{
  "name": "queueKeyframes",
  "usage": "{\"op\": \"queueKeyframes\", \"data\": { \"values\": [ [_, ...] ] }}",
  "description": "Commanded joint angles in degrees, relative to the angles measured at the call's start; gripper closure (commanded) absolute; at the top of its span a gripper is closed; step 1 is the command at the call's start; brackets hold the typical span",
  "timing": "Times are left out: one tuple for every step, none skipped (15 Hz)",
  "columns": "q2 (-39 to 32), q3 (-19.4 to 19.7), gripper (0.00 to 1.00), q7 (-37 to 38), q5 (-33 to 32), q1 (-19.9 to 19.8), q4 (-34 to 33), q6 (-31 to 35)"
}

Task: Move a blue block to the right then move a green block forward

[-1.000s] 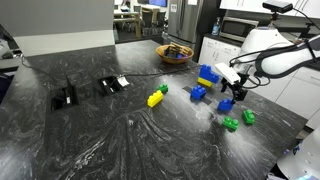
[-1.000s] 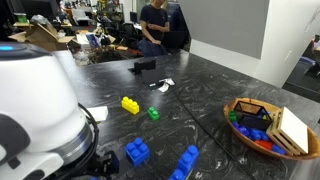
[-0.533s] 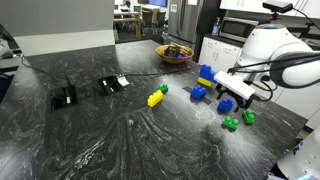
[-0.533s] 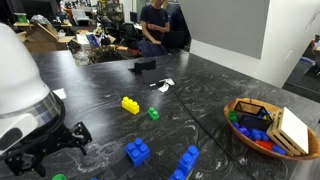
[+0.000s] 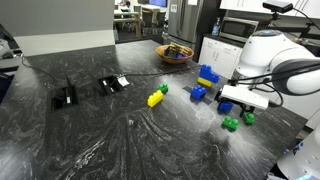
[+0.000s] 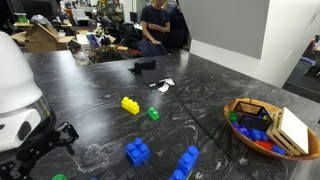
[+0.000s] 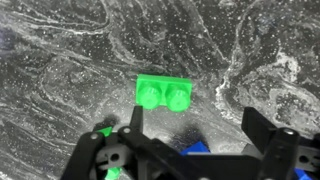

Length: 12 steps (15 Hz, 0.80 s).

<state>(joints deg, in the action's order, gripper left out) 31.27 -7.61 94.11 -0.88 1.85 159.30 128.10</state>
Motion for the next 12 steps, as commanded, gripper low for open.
{"op": "queueKeyframes", "data": {
  "values": [
    [1.3,-0.3,0.00,-9.8,-0.9,0.7,-0.1,-3.2],
    [1.5,-0.4,0.00,-12.6,-1.1,0.9,-0.1,-3.2],
    [1.4,-0.4,0.00,-15.6,-1.6,0.8,-0.1,-3.0],
    [1.4,-0.2,0.00,-18.7,-1.8,0.8,-0.1,-3.1],
    [1.4,0.2,0.00,-22.0,-2.0,0.8,-0.1,-3.1],
    [1.1,0.6,0.00,-25.6,-2.0,0.7,-0.1,-3.0],
    [0.8,1.0,0.00,-29.2,-2.0,0.6,-0.1,-2.6],
    [0.3,1.5,0.00,-32.9,-2.3,0.1,-0.1,-2.0],
    [0.9,-0.7,0.00,-27.7,-0.5,-0.8,-0.1,-2.3],
    [0.8,-0.3,0.00,-30.3,-0.6,-1.0,-0.1,-2.3],
    [0.7,-0.1,0.00,-31.6,-0.6,-1.1,-0.1,-2.3],
    [0.6,-0.1,0.00,-32.1,-0.6,-1.1,-0.1,-2.3]
  ]
}}
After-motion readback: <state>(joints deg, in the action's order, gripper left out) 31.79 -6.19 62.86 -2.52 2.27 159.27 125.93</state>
